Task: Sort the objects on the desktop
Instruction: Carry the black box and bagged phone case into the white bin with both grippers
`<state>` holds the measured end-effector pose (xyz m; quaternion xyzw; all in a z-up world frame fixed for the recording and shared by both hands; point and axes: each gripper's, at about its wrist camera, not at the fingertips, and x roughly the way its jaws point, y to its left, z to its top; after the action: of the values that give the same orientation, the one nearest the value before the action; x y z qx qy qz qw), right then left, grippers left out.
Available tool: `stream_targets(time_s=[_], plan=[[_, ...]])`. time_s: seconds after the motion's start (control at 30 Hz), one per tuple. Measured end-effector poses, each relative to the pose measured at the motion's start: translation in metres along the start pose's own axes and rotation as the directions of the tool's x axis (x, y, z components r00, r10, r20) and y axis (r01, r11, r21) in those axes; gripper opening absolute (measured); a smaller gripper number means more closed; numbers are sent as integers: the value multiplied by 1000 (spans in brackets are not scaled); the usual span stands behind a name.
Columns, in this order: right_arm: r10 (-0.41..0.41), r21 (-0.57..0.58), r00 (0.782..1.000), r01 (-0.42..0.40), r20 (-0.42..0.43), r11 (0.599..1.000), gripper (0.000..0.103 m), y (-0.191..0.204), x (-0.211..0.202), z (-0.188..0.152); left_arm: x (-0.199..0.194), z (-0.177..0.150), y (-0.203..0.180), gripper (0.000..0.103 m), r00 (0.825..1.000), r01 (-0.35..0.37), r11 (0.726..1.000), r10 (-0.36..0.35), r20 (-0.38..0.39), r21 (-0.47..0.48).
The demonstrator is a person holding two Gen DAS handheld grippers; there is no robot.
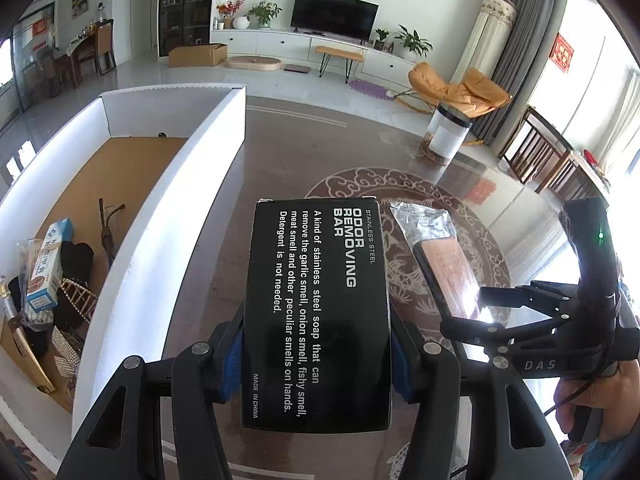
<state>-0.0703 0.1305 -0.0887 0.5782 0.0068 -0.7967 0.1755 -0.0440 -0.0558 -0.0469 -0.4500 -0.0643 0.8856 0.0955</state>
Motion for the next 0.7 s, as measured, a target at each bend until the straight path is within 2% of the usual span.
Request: stream_targets(time_s=[0.1,0.17,0.23,0.3,0.4,0.5,0.57,0.7], plan=[[26,-18,998,-25,64,1000,76,14,-32,28,-26,19,22,57,998,17,998,-13,62,-60],[51,-50,993,-46,107,998,76,37,-49,55,-44,31,46,57,995,2,996,7,97,-93],[87,-90,985,-74,149,993,76,66,-65,86,-61,42,75,57,991,-37,992,52,124,-118],[136,-134,972,-112,190,985,76,108,-74,117,-76,49,111,57,982,-111,984,129,137,-136],[223,-207,947,-177,231,962,76,177,-79,152,-85,47,174,57,964,-218,956,243,111,-195],[315,-267,922,-253,226,930,76,242,-60,179,-81,32,234,57,949,-288,920,311,46,-266],[353,-293,915,-290,193,911,76,283,-34,190,-69,18,262,57,944,-317,902,329,-10,-292],[320,-357,943,-268,94,895,76,344,45,195,-41,-5,292,57,943,-331,889,319,-91,-318]])
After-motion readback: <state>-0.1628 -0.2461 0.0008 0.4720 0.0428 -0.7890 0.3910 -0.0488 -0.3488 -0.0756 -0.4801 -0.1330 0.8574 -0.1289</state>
